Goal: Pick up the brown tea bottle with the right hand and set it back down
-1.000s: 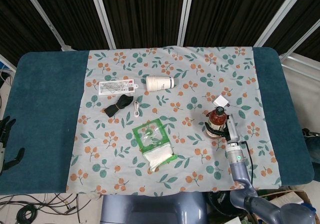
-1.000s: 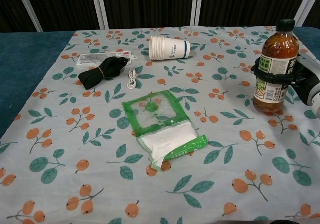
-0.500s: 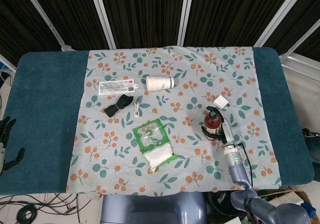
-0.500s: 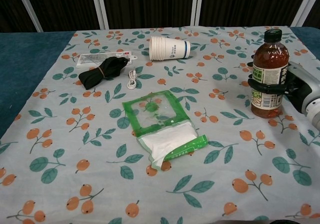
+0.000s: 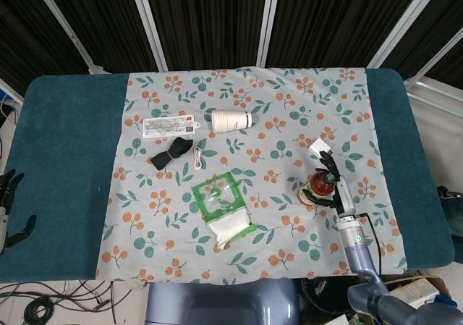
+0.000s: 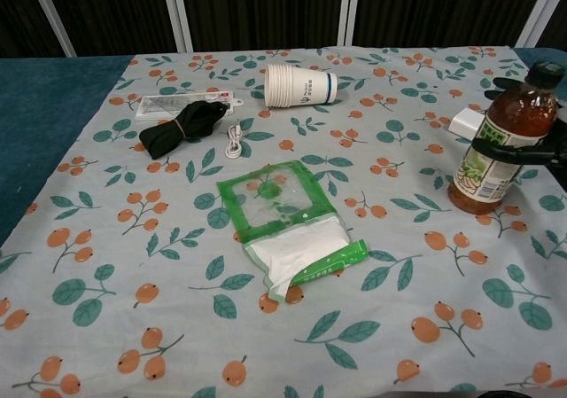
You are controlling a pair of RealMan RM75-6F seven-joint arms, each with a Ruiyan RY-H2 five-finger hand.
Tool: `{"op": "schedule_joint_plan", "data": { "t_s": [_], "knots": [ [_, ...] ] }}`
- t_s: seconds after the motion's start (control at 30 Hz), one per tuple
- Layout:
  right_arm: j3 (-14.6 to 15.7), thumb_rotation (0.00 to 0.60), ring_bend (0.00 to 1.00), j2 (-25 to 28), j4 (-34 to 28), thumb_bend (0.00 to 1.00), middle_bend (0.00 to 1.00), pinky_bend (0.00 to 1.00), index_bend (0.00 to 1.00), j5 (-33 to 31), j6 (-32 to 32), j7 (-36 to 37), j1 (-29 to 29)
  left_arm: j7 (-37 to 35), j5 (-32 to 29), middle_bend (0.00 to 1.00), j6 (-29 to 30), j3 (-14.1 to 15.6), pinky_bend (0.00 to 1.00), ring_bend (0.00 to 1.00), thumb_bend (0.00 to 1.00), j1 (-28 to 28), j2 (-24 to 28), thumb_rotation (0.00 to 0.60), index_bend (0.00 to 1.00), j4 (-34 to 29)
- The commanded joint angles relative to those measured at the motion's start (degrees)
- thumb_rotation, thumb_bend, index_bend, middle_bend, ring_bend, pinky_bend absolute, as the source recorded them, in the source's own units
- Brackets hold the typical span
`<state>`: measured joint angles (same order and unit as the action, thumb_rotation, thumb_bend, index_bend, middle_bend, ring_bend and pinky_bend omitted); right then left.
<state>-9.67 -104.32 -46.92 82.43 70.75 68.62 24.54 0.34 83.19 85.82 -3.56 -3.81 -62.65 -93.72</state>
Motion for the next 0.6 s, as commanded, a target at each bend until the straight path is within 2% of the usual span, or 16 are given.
{"op": "schedule_joint_plan", "data": {
  "t_s": [0.03,0.17,0.37,0.5,0.6],
  "knots": [
    [1.2,0.6,0.07,2.4,-2.4,0.14,0.03,0.17,0.0,0.8,1.3,-0.2,-1.6,0.0,0.0,0.0,0.1,0.0,0.0,0.0,0.37,0.0,0.0,0.6,0.03,0.0],
    [3.8,0.6,0.07,7.2,-6.1,0.18,0.06,0.17,0.0,3.1,1.5,-1.3,-2.9,0.0,0.1,0.0,0.1,0.0,0.0,0.0,0.37,0.1,0.0,0.6,0.03,-0.2],
    [7.1,0.6,0.08,15.1,-12.5,0.18,0.06,0.17,0.0,6.2,2.0,-5.9,-4.0,0.1,0.2,0.0,0.2,0.1,0.0,0.0,0.37,0.1,0.0,0.6,0.03,-0.2],
    [9.7,0.6,0.08,23.7,-19.6,0.18,0.06,0.17,0.0,8.8,1.9,-9.8,-4.3,0.0,0.4,0.0,0.5,0.1,0.0,0.0,0.37,0.2,0.0,0.6,0.03,-0.4],
    [10.5,0.6,0.08,29.2,-24.1,0.18,0.06,0.17,0.0,9.1,1.9,-13.7,-4.7,0.0,0.5,0.0,0.6,0.1,0.0,0.0,0.37,0.3,0.0,0.6,0.03,-0.4]
  ]
}}
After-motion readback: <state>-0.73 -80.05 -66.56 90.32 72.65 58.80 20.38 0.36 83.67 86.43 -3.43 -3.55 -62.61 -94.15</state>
